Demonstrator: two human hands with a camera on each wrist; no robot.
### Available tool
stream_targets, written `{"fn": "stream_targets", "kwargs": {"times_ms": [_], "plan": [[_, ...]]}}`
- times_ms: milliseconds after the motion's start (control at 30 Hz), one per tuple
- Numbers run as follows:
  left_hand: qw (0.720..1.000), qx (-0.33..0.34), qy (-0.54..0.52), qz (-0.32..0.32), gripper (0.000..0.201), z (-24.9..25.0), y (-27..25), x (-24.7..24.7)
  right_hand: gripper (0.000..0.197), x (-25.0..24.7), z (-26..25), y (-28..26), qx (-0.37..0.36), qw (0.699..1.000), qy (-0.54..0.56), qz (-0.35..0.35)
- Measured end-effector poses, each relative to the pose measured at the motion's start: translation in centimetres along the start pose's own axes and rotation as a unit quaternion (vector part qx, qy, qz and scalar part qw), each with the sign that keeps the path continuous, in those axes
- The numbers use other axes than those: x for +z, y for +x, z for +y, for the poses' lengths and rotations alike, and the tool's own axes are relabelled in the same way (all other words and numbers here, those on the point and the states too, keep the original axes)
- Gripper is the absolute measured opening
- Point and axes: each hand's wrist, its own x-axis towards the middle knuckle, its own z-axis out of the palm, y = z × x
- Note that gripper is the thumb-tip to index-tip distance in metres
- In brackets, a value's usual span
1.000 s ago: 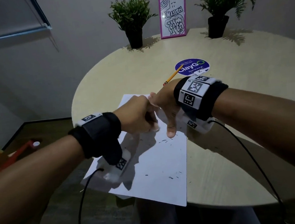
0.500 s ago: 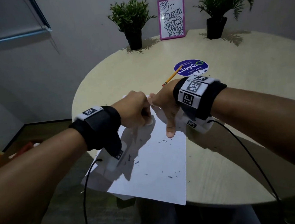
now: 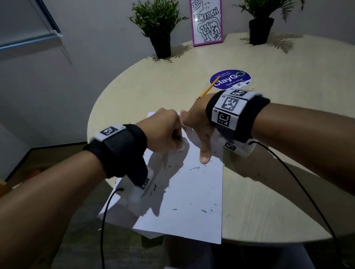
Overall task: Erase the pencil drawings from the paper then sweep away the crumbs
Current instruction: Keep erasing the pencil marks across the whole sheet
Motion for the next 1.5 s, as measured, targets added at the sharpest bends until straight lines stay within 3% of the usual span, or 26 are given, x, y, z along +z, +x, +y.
{"fn": "stream_targets", "kwargs": {"times_ms": [133,267,400,500,700,1000,1267,1367,1500], "plan": [[0.998,-0.060,0.025,0.010,0.017,-2.0,1.2,-0.7,0.140,-0.3,-0.3,-0.3,0.025,1.000,-0.013,-0.009],[0.994,-0.096,0.036,0.031,0.019,-3.3,2.1,-1.8,0.136,-0.4,-0.2,-0.4,0.024,0.999,-0.018,-0.023],[0.998,-0.065,0.010,0.010,0.015,-2.4,1.5,-2.0,0.126,-0.2,-0.1,-0.4,0.029,0.999,-0.001,-0.017],[0.999,-0.031,-0.002,-0.011,0.015,-0.4,0.4,-0.7,0.134,-0.1,-0.1,0.0,0.011,1.000,-0.002,-0.018],[0.994,-0.106,0.009,0.016,0.018,-3.0,2.4,-1.5,0.142,-0.2,0.0,0.3,0.015,1.000,-0.013,-0.016],[0.998,-0.055,-0.014,-0.017,0.011,-1.4,0.9,-0.8,0.143,-0.1,0.2,0.4,0.002,1.000,-0.018,-0.013],[0.992,-0.123,0.004,0.016,0.016,-3.1,2.8,-1.9,0.138,-0.1,0.3,0.1,0.014,1.000,-0.008,-0.015],[0.995,-0.096,0.010,-0.004,0.013,-2.1,2.5,-2.1,0.140,-0.2,-0.1,0.2,0.018,1.000,-0.011,-0.017],[0.998,-0.055,-0.005,-0.030,0.016,-0.4,1.3,-0.7,0.157,-0.2,-0.2,0.6,0.005,1.000,-0.011,-0.008]]}}
